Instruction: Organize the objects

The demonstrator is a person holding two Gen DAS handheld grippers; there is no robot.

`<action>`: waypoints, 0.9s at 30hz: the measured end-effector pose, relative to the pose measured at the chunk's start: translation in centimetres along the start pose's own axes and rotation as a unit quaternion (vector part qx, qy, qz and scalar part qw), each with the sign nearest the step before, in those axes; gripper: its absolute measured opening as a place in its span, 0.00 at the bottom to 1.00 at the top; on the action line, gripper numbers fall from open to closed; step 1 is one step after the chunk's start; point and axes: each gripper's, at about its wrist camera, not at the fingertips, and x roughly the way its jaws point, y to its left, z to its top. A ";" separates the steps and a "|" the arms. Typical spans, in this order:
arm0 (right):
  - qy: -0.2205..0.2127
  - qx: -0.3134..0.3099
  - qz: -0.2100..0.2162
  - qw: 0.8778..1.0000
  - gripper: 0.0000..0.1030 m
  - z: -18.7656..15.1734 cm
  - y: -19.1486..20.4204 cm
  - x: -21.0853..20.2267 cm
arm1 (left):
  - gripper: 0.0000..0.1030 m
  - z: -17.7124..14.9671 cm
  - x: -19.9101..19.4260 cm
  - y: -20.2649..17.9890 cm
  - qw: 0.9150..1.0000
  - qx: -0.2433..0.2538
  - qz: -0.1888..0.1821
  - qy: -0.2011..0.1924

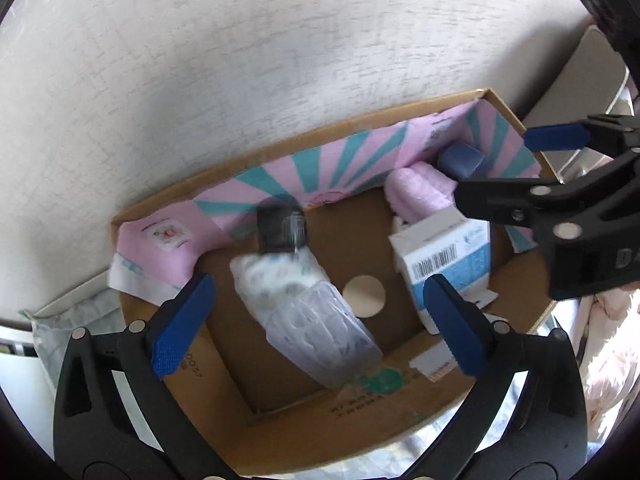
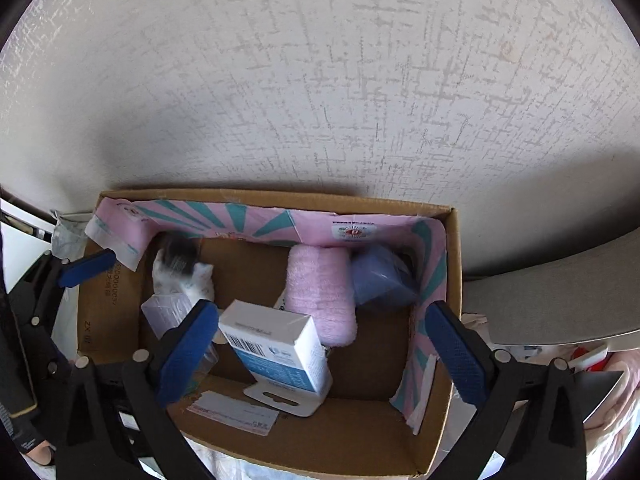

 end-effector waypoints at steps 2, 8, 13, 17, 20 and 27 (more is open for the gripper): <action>-0.003 0.002 0.003 1.000 1.00 -0.2 0.2 0.0 | 1.00 -0.1 0.0 -0.3 1.000 0.003 -0.001 -0.002; -0.003 0.006 0.003 1.000 1.00 -0.4 0.6 -0.3 | 1.00 -0.1 -0.3 -0.5 1.000 0.000 -0.007 -0.004; -0.011 0.009 0.005 1.000 1.00 -0.2 0.1 -1.1 | 1.00 0.0 -1.9 -0.3 1.000 -0.004 0.003 -0.022; -0.015 0.007 0.002 1.000 1.00 -0.2 0.5 -1.9 | 1.00 0.1 -2.6 -0.1 1.000 -0.008 -0.006 -0.028; -0.025 0.015 0.005 1.000 1.00 -0.2 0.6 -3.0 | 1.00 0.0 -3.5 -0.1 0.999 -0.006 0.000 -0.034; -0.080 0.004 -0.001 0.997 1.00 -0.3 2.3 -8.6 | 1.00 -0.7 -7.6 0.6 0.997 -0.026 0.001 -0.070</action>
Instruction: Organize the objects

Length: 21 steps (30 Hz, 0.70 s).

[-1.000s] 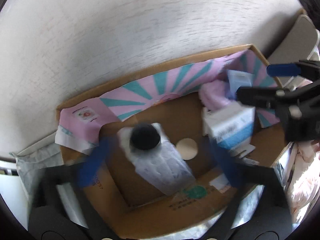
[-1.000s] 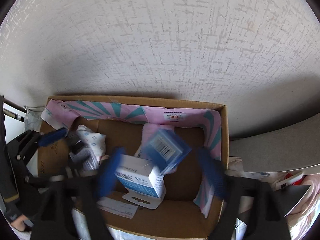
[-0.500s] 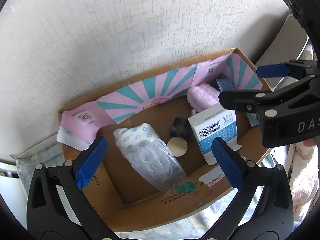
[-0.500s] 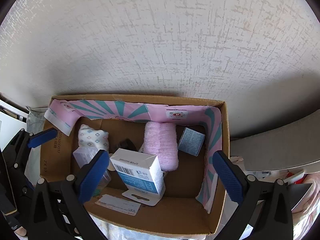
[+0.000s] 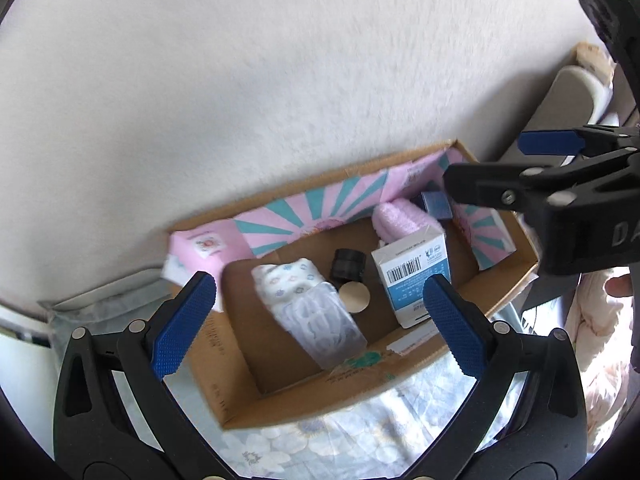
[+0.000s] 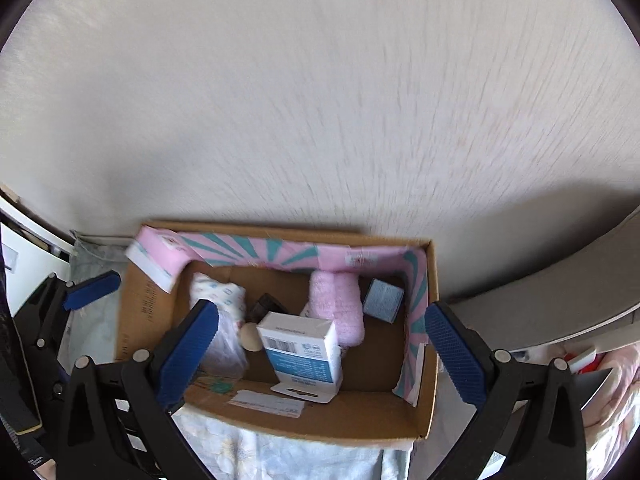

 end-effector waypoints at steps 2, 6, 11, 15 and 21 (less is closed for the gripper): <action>-0.020 0.001 0.001 1.000 1.00 0.0 0.7 -1.8 | 1.00 -0.3 -1.9 0.9 1.000 -0.018 0.005 -0.017; -0.059 -0.001 0.009 0.998 1.00 -0.4 2.5 -5.5 | 1.00 -1.4 -6.0 2.7 0.998 -0.048 0.003 -0.052; -0.104 -0.006 0.010 0.995 1.00 -1.9 5.0 -9.3 | 1.00 -3.3 -11.0 5.3 0.993 -0.074 0.030 -0.091; -0.132 -0.014 -0.001 0.991 1.00 -4.2 7.0 -11.3 | 1.00 -5.4 -14.1 7.0 0.986 -0.098 0.053 -0.122; -0.160 -0.016 -0.015 0.987 1.00 -8.5 8.6 -12.1 | 1.00 -9.8 -17.4 9.4 0.975 -0.139 0.075 -0.159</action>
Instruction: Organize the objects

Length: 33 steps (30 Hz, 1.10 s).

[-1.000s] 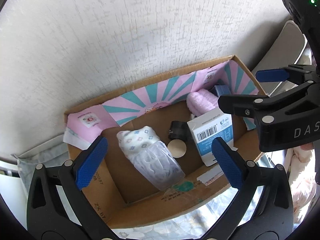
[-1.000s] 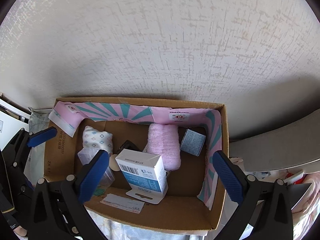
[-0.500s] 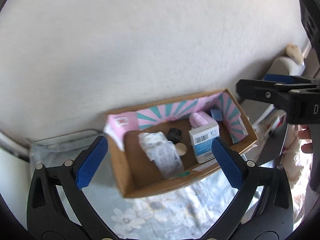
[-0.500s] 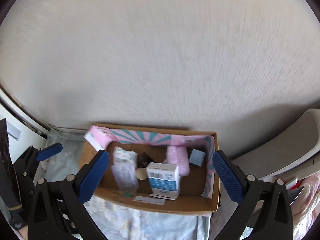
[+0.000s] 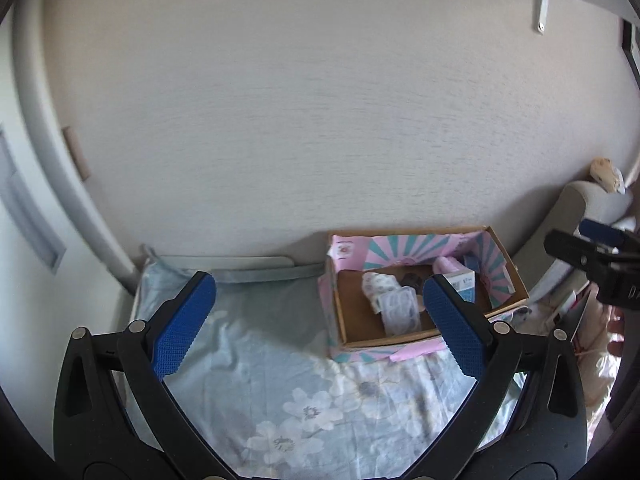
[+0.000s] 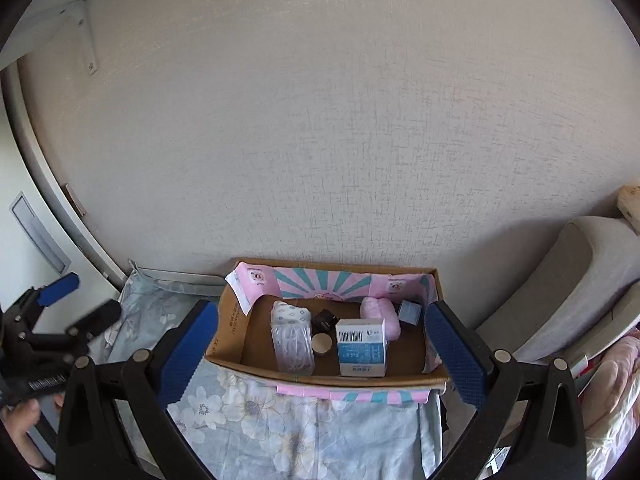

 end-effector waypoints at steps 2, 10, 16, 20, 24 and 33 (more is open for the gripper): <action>-0.005 0.000 0.004 1.000 1.00 -1.1 0.5 -0.2 | 1.00 -1.0 -0.8 1.1 1.000 -0.009 0.009 -0.009; -0.009 -0.007 0.006 1.000 1.00 -2.8 2.3 -0.3 | 1.00 -2.9 -1.5 2.5 1.000 -0.016 0.013 -0.016; -0.006 -0.007 0.001 1.000 1.00 -3.2 2.9 -0.2 | 1.00 -2.5 -1.2 2.6 1.000 -0.020 0.007 -0.014; -0.006 -0.001 -0.004 1.000 1.00 -3.3 2.9 -0.3 | 1.00 -2.4 -1.2 2.6 1.000 -0.020 0.004 -0.015; -0.005 0.000 -0.008 1.000 1.00 -3.2 3.0 -0.2 | 1.00 -2.5 -1.3 2.7 1.000 -0.021 0.004 -0.018; -0.003 0.001 -0.009 1.000 1.00 -3.0 3.3 -0.2 | 1.00 -2.4 -1.2 2.9 1.000 -0.020 0.009 -0.014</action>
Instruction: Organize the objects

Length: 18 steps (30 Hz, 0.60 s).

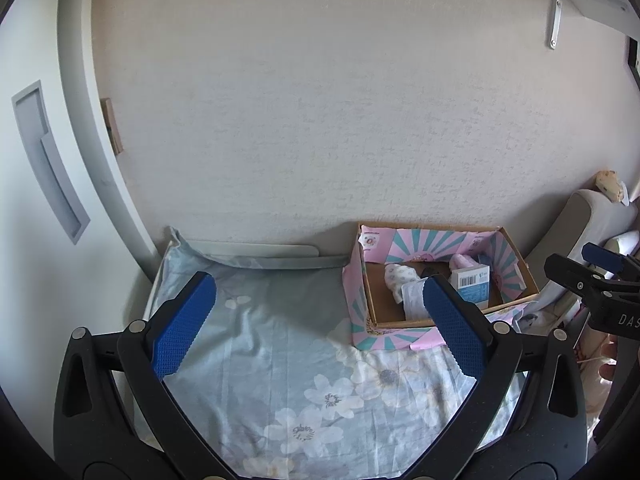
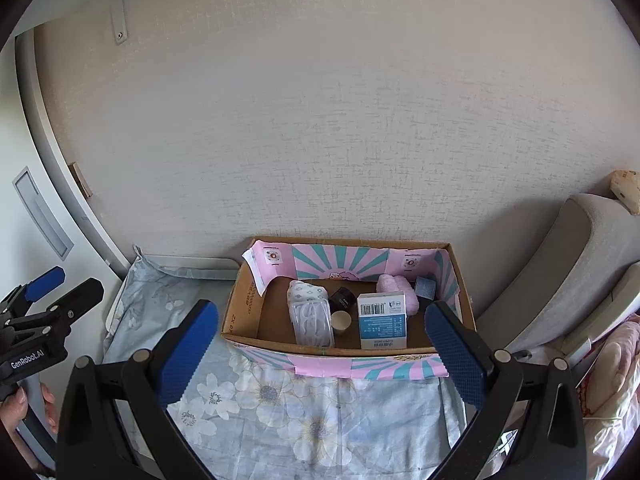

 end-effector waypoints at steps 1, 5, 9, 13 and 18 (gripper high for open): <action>0.000 0.000 0.000 1.000 1.00 0.0 0.0 0.1 | 1.00 0.0 0.0 0.0 1.000 0.000 0.000 0.000; 0.001 0.002 -0.001 1.000 1.00 0.1 -0.1 0.3 | 1.00 0.0 0.0 0.0 1.000 0.000 0.000 -0.001; 0.000 0.004 -0.002 1.000 1.00 0.2 -0.1 0.4 | 1.00 0.1 0.0 0.0 1.000 -0.002 0.003 -0.001; 0.002 0.004 -0.003 1.000 1.00 0.4 -0.2 0.5 | 1.00 0.1 0.2 0.1 1.000 -0.006 0.004 -0.001; 0.003 0.004 -0.003 1.000 1.00 0.6 -0.1 0.6 | 1.00 0.2 0.3 0.3 1.000 -0.009 0.008 -0.001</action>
